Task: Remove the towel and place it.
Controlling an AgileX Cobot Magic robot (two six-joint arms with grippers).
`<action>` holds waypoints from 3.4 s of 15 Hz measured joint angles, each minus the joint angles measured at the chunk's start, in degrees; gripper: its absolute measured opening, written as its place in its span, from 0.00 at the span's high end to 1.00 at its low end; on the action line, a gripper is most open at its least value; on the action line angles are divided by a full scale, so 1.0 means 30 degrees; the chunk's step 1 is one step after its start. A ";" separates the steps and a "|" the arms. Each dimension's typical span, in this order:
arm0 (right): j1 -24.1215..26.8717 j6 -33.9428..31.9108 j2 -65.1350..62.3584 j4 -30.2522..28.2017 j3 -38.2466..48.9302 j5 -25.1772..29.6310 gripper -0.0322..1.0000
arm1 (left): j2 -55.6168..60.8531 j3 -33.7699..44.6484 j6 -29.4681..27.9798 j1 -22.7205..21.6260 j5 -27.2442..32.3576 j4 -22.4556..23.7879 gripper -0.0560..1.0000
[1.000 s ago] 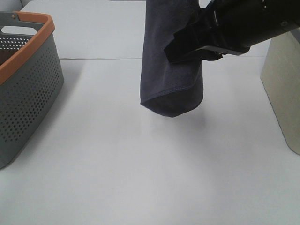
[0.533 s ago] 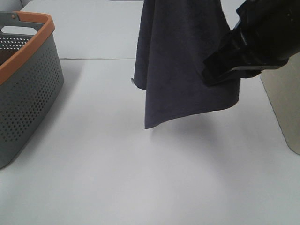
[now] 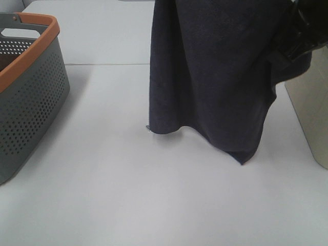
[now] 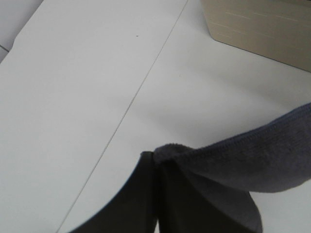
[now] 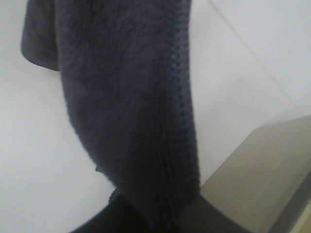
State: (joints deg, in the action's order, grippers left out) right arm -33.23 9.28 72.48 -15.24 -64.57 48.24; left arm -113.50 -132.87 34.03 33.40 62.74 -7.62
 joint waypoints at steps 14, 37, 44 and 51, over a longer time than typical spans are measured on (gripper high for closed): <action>0.4068 -0.3400 1.0638 -1.0714 -0.7945 -1.3560 0.97 | -0.5443 0.0000 -1.2643 -0.2865 -1.3904 1.2968 0.95; 0.2559 0.4565 1.3312 0.9034 -0.4698 -0.2024 0.97 | -0.7773 0.0019 -0.7124 -0.2502 0.2177 0.3361 0.95; 0.2636 0.5118 1.2490 0.5558 -0.4756 0.3285 0.97 | -0.4641 0.6780 -0.7086 -0.2502 0.2235 0.2235 0.95; 0.2636 0.8442 1.2490 0.5691 -0.4183 0.4641 0.97 | -0.0764 1.5527 -0.6245 -0.1681 0.2235 0.0057 0.95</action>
State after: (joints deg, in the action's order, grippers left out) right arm -25.32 34.61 109.95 1.83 -77.12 62.17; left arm -115.79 -86.29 15.30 28.36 69.44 -7.45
